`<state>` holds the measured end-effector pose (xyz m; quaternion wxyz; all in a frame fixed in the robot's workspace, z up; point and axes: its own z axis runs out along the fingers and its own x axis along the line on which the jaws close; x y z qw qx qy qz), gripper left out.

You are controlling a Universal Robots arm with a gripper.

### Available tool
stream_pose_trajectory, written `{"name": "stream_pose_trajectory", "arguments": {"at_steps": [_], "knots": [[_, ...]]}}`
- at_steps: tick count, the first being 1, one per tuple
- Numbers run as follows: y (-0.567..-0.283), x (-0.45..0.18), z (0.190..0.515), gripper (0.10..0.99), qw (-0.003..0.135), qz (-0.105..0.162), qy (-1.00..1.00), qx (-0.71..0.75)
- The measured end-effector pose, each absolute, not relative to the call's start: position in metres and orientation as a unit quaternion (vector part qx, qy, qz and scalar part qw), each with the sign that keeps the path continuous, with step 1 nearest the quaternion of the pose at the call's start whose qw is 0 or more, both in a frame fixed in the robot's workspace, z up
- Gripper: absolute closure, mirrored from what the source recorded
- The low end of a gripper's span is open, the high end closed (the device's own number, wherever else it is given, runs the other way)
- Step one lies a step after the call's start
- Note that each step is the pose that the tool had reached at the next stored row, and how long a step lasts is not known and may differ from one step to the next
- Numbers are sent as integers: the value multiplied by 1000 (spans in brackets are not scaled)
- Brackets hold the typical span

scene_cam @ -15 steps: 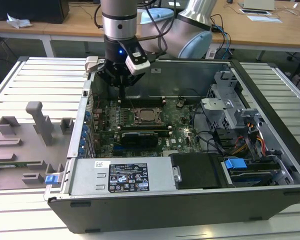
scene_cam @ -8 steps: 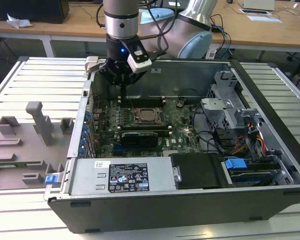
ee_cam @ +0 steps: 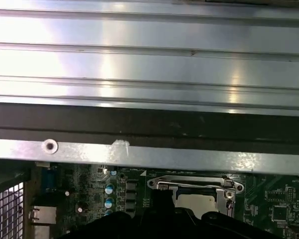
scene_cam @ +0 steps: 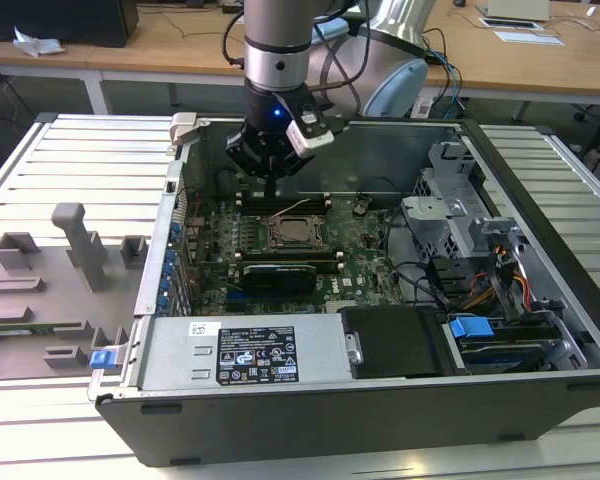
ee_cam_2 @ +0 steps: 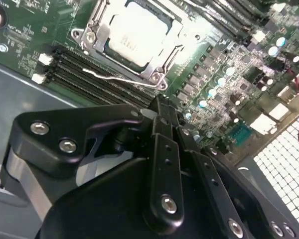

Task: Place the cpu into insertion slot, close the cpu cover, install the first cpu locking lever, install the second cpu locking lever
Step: 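Install the first cpu locking lever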

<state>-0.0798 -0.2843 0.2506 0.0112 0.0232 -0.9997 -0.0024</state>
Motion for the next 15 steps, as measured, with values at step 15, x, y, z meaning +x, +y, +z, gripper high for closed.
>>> {"name": "stream_pose_trajectory", "arguments": {"at_steps": [15], "knots": [[-293, -69, 232, 980, 13, -56, -998, 24]]}}
